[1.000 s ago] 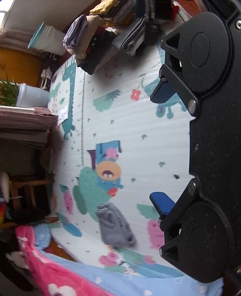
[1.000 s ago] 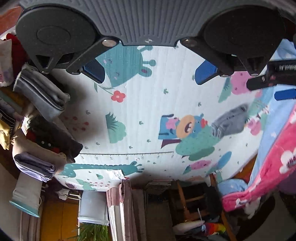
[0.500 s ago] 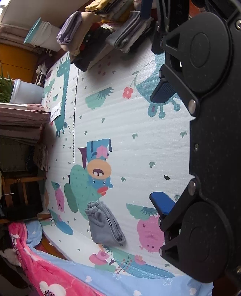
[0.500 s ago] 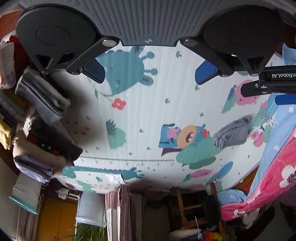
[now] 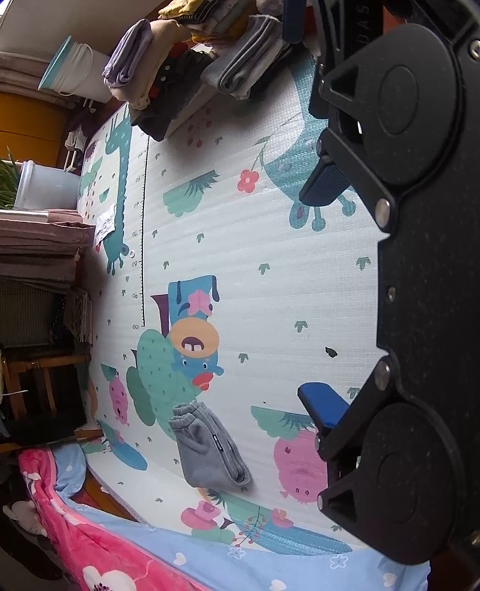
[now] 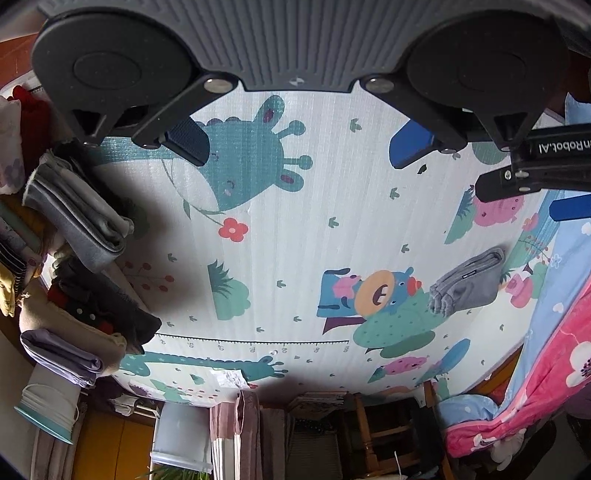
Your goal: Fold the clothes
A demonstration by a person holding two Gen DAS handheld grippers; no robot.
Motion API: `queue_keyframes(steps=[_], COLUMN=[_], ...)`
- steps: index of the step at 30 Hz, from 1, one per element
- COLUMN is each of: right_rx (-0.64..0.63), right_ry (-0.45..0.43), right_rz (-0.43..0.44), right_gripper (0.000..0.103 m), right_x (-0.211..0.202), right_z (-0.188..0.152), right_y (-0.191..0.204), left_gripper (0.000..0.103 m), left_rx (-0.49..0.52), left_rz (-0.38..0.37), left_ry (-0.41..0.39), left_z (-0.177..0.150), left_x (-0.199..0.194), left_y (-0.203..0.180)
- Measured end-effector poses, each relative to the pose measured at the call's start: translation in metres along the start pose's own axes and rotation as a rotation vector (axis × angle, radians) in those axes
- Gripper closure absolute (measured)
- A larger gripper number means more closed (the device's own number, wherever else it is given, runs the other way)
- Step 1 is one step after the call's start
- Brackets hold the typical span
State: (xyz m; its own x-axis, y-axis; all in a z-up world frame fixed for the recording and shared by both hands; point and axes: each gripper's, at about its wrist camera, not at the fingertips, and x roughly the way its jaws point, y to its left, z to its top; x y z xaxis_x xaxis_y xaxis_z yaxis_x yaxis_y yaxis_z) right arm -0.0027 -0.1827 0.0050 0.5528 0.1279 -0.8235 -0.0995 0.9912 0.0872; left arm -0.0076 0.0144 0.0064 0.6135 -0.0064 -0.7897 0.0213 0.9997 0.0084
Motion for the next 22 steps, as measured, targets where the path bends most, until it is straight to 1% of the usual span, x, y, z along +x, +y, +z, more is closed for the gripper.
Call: queue_keyframes(steps=[12, 22], right_rx=[-0.003, 0.011], right_ry=[0.009, 0.018], right_rz=[0.002, 0.003], right_gripper=[0.000, 0.000], right_x=[0.0027, 0.0045], right_z=[-0.0018, -0.0013], right_y=[-0.0005, -0.0026], left_gripper=[0.000, 0.001], left_rx=[0.006, 0.015], left_rz=[0.006, 0.001], left_ry=[0.007, -0.020], left_z=[-0.0003, -0.0017], left_x=[0.0019, -0.0010], left_y=[-0.0008, -0.0006])
